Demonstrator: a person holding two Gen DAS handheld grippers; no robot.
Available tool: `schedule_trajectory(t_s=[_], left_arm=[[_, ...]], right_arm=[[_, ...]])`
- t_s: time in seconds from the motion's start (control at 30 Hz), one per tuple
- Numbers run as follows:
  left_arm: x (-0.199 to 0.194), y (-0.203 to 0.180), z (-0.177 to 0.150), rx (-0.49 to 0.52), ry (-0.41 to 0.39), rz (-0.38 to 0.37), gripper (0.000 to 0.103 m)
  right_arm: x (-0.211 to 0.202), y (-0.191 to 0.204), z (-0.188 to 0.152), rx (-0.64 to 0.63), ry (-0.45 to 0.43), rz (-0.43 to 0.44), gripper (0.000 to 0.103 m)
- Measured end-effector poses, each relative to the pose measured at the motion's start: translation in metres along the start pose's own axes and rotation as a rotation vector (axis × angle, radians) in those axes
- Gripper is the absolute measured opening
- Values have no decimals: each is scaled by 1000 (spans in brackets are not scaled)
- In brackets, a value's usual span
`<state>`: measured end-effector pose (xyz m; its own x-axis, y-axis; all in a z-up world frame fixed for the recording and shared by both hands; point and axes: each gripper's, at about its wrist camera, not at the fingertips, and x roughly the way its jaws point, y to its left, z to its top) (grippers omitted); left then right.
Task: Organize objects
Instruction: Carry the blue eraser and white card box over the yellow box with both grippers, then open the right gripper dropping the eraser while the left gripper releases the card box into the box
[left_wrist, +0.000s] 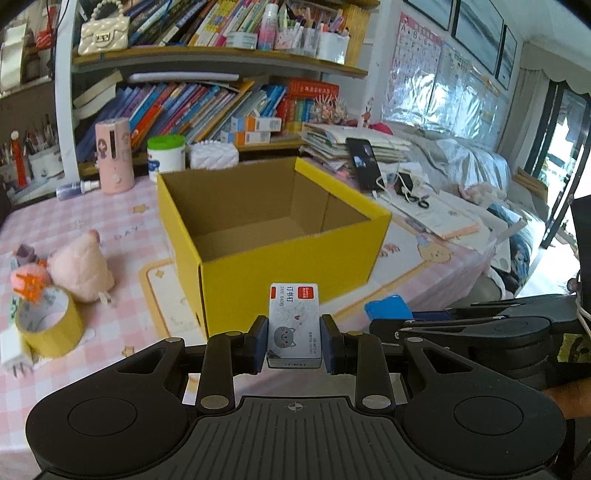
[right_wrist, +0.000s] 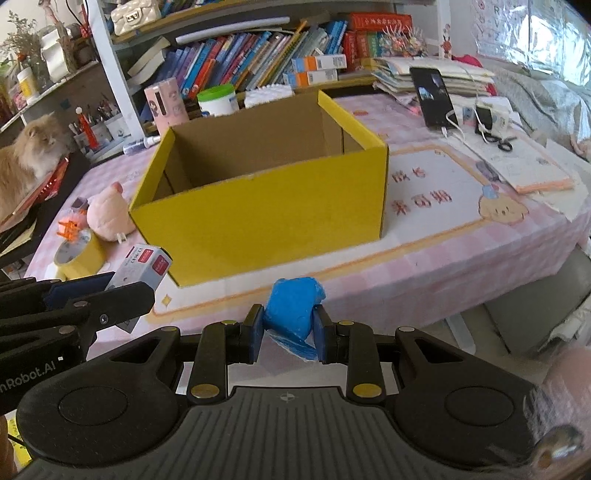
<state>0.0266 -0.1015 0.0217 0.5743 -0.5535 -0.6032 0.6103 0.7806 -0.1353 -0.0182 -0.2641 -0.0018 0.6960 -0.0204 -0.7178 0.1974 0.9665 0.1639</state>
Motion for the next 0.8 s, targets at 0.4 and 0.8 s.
schedule_trajectory(t_s=[0.4,0.8], left_arm=[[22,4,53,-3,-100,31,28],[99,15,97,-74,-14,109,28]], right_arm=[[9,-7,64,-78,-110,37,26],[60,-18,142,-251,-138,80,26]])
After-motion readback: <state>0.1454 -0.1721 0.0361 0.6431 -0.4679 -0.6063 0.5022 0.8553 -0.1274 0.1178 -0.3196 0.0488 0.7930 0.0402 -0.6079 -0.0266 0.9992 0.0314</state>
